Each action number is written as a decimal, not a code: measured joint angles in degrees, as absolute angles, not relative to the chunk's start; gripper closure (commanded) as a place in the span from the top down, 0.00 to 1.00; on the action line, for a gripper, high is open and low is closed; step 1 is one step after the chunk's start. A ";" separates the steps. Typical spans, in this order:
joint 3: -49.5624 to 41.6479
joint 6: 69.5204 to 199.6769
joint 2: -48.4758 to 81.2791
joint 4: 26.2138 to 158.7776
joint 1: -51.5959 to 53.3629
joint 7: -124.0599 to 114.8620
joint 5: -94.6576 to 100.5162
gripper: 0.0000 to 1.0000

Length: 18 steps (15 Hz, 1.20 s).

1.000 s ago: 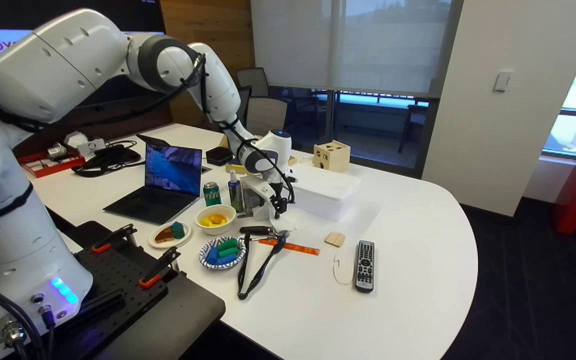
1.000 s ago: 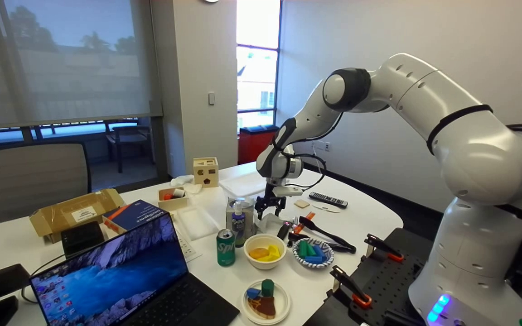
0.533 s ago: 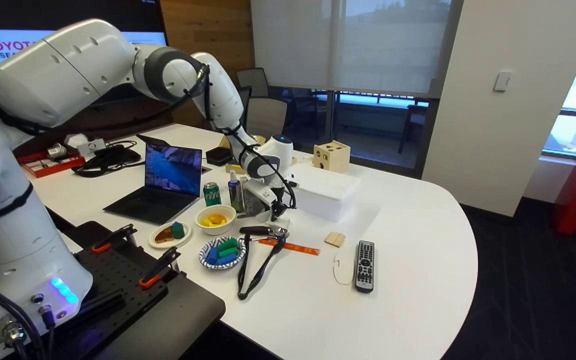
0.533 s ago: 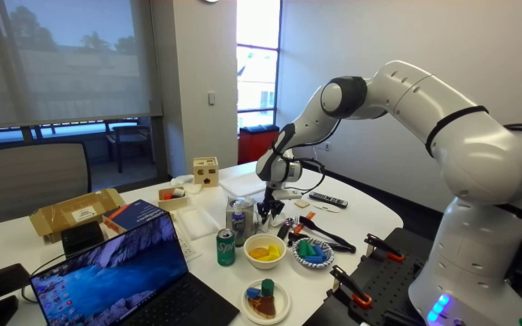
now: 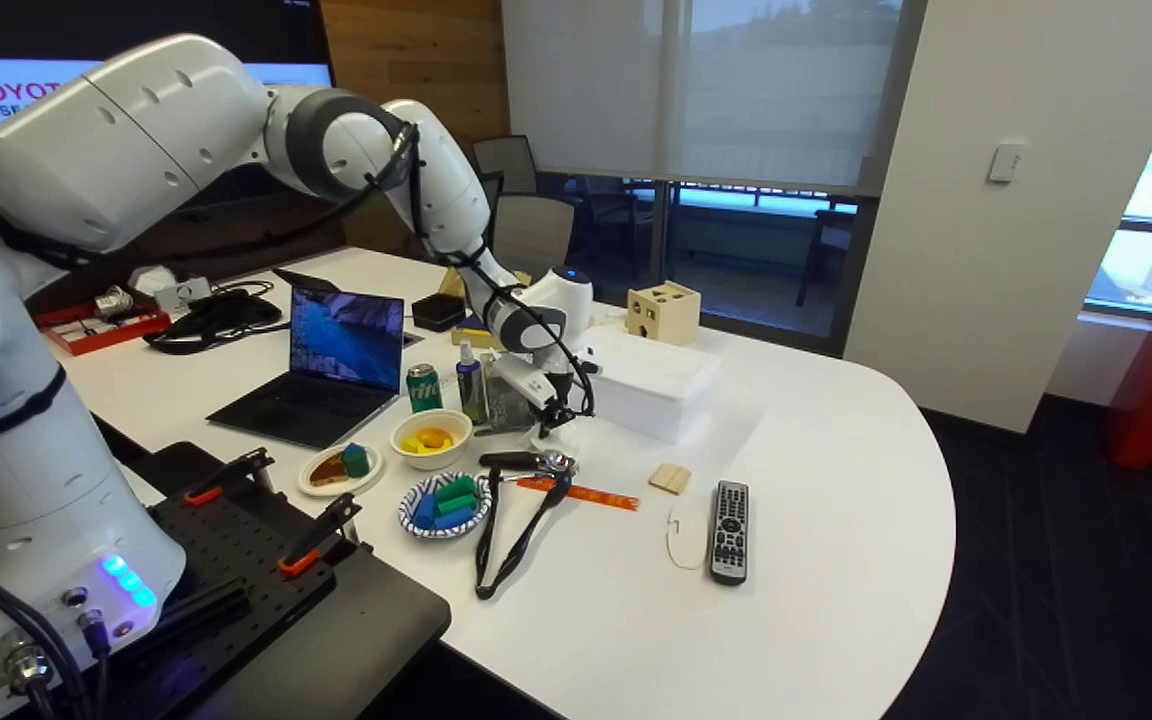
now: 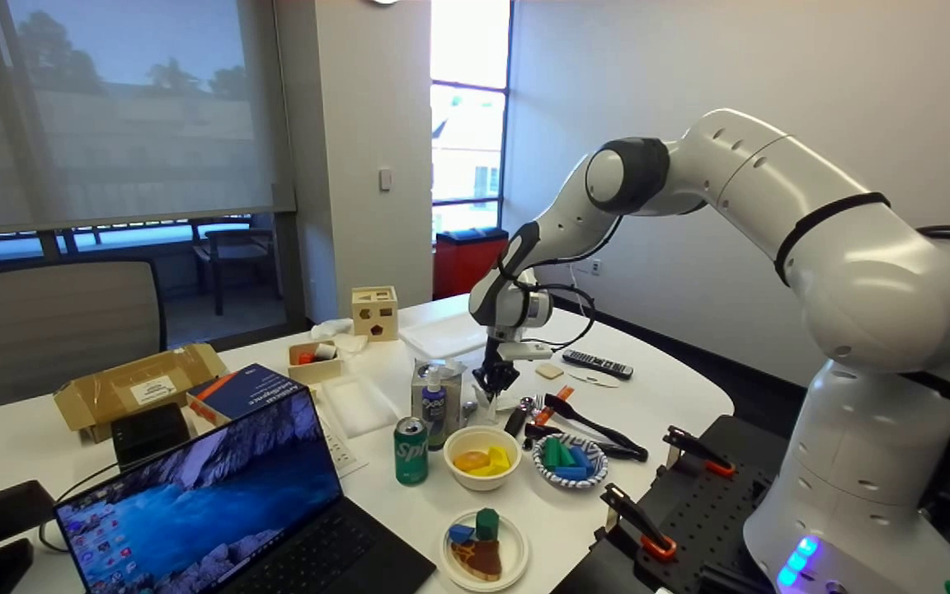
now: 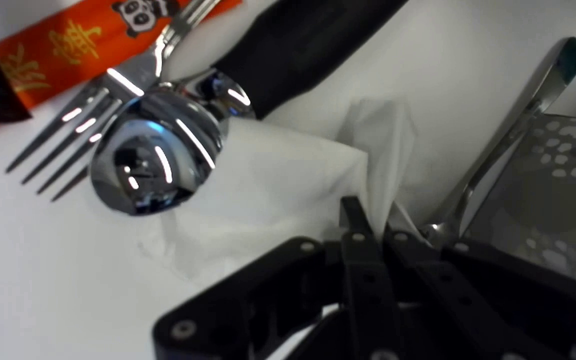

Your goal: Use the white napkin to wipe the laptop screen.

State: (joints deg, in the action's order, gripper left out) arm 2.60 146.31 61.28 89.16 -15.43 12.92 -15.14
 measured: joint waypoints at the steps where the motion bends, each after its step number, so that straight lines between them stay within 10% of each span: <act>1: 2.15 145.03 60.42 89.41 -15.33 11.59 -14.71 0.00; 18: 7.63 136.12 30.83 119.15 -9.10 18.59 -12.07 0.00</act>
